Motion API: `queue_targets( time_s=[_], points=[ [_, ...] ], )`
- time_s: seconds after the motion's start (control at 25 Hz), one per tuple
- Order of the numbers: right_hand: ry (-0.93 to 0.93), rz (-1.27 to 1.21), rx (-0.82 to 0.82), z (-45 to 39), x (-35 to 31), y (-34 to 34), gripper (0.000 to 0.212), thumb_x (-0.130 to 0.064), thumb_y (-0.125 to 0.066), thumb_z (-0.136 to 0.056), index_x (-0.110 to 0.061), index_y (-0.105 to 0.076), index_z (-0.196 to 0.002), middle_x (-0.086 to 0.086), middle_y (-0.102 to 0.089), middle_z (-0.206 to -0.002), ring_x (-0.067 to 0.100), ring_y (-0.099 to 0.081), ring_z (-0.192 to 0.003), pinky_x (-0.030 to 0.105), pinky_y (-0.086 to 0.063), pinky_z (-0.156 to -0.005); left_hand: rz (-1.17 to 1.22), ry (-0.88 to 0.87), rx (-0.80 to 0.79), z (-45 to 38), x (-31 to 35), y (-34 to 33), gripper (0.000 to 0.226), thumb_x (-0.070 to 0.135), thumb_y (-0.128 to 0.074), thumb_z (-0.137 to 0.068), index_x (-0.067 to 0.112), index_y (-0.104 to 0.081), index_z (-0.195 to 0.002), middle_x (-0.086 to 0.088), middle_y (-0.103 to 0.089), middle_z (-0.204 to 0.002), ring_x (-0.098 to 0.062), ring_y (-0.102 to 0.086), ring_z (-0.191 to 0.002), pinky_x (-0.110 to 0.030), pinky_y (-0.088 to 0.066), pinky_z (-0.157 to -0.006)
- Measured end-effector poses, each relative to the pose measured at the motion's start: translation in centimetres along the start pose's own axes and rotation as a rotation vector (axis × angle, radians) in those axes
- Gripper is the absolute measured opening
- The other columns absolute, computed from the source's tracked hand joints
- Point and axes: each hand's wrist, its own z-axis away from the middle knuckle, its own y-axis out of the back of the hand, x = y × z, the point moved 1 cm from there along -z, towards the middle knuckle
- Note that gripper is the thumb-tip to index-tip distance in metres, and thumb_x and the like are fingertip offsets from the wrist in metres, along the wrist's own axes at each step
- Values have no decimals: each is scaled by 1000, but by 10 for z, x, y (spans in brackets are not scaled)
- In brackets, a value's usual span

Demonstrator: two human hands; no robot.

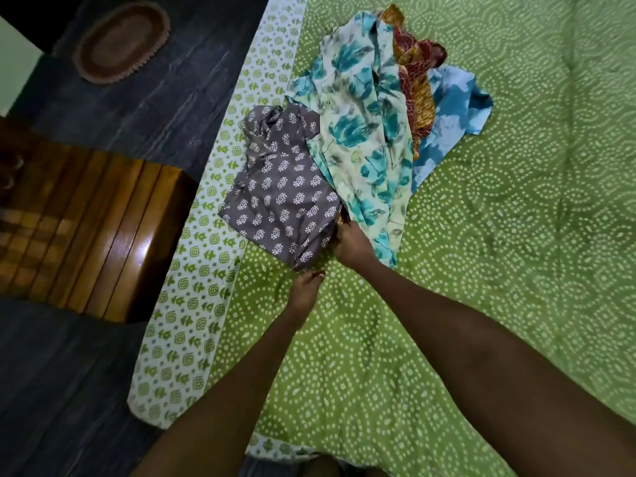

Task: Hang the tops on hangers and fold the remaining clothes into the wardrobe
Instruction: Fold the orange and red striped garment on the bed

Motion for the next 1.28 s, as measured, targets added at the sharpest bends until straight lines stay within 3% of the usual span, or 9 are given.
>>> queue_targets(
  time_s=[0.08, 0.2, 0.44, 0.56, 0.68, 0.8, 0.96, 1.16, 1.28],
  points=[
    [-119, -147, 195, 21, -11, 14, 5, -5, -55, -85, -4, -56, -81, 15, -57, -83, 30, -54, -83, 28, -35, -65, 69, 123, -10, 4, 10, -3, 19, 17, -47, -97, 7, -63, -99, -2, -57, -83, -6, -47, -69, -20, -37, -60],
    [-178, -493, 234, 57, -32, 45, 40, -8, -69, -77, -15, -35, -57, 7, -43, -55, 16, -39, -59, 24, -25, -53, 294, 286, -152, 25, 36, -7, 39, 42, -33, -100, 13, -59, -98, -8, -63, -95, -17, -57, -82, -30, -45, -71],
    [-42, -977, -182, 185, -81, 135, 37, 9, -66, -77, -12, -44, -57, -13, -50, -44, -1, -43, -39, 12, -36, -43, 841, 175, -541, 88, 109, -19, 72, 48, -18, -99, -2, -68, -85, -27, -67, -93, -28, -69, -77, -30, -55, -66],
    [-50, -988, -457, 255, -79, 130, 28, -10, -71, -76, -12, -51, -57, -9, -53, -46, 3, -44, -40, 18, -37, -47, 473, 135, -414, 121, 126, -15, 47, 43, -38, -97, 7, -67, -88, -13, -70, -79, -22, -67, -66, -31, -55, -63],
    [-237, -1215, -324, 283, -66, 133, 10, -9, -62, -85, -6, -62, -75, 0, -64, -57, 8, -57, -45, 18, -45, -47, 251, 150, -349, 143, 142, -16, 29, 18, -36, -100, 7, -57, -83, -9, -66, -66, -19, -63, -57, -29, -55, -56],
    [-298, -1222, -133, 279, -55, 149, 17, -24, -58, -89, -8, -63, -92, 8, -65, -76, 15, -59, -58, 22, -47, -53, 328, 23, -325, 176, 200, -12, 40, 23, -28, -102, 4, -58, -85, -14, -63, -81, -26, -59, -77, -44, -50, -84],
    [-338, -1067, -37, 259, -56, 173, 28, -42, -51, -92, -17, -55, -79, 4, -56, -82, 16, -52, -71, 28, -39, -63, 290, -210, -474, 225, 294, 9, 47, 27, -37, -99, 5, -71, -76, -12, -70, -69, -25, -66, -67, -35, -56, -63],
    [-175, -1785, -83, 234, -82, 224, 60, -58, -39, -91, -1, -56, -99, 18, -60, -100, 27, -59, -92, 36, -56, -70, -42, -316, -720, 296, 326, 44, 19, 23, -68, -76, 7, -77, -80, -11, -73, -85, -21, -70, -75, -31, -59, -68],
    [-71, -1892, -112, 226, -108, 240, 62, -54, -44, -85, 1, -62, -108, 20, -66, -105, 31, -65, -93, 47, -55, -76, -395, -180, -819, 312, 297, 44, 24, 26, -77, -60, 9, -77, -77, -8, -73, -82, -15, -70, -69, -25, -57, -59]
  ],
)
